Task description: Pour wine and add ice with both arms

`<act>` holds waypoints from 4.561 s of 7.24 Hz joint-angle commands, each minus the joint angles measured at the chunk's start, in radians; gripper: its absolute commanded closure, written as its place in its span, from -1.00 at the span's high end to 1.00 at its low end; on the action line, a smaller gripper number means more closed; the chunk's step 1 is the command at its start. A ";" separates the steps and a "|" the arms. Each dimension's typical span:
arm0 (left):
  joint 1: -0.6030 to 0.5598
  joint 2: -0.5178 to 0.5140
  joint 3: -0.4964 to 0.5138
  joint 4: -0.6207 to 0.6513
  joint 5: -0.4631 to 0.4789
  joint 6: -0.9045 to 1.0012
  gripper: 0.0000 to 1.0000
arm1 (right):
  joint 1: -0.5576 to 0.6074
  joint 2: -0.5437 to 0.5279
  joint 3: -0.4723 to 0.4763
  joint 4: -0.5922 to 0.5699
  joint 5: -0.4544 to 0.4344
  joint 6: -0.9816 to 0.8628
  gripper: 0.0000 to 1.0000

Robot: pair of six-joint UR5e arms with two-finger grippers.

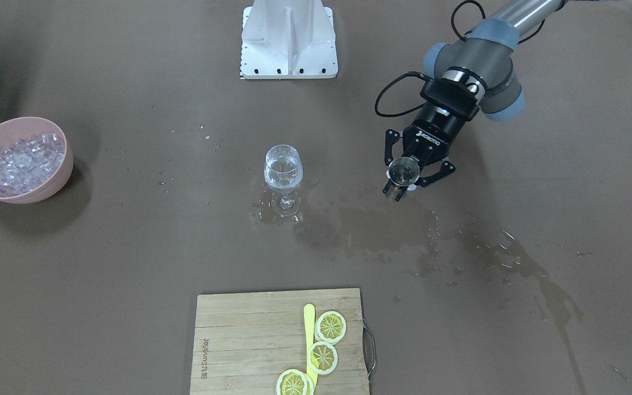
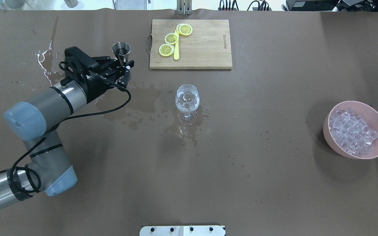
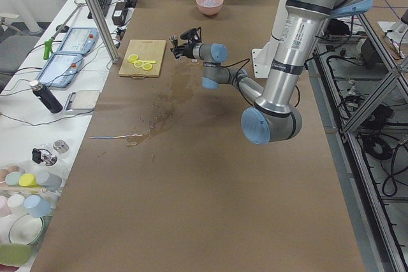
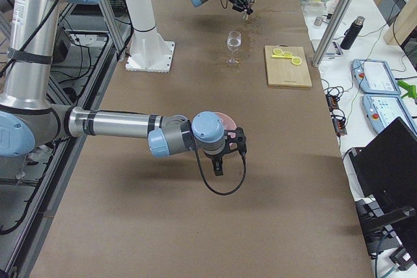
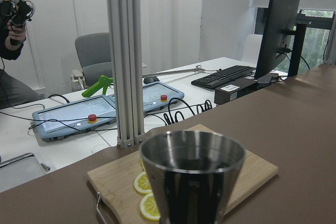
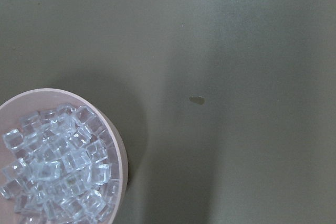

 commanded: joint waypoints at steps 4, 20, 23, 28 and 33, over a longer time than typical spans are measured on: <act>0.093 -0.099 -0.001 0.093 0.084 0.382 -1.00 | -0.002 0.004 -0.003 0.000 0.002 0.023 1.00; 0.195 -0.184 -0.009 0.375 0.480 1.071 -1.00 | -0.002 0.050 -0.055 -0.002 0.000 0.043 1.00; 0.236 -0.187 -0.010 0.401 0.561 1.148 -1.00 | -0.002 0.070 -0.072 -0.002 0.004 0.044 1.00; 0.281 -0.221 -0.004 0.425 0.669 1.304 -1.00 | -0.002 0.081 -0.089 -0.003 0.004 0.044 1.00; 0.259 -0.222 -0.038 0.195 0.671 0.926 -1.00 | -0.002 0.109 -0.086 0.001 0.002 0.075 1.00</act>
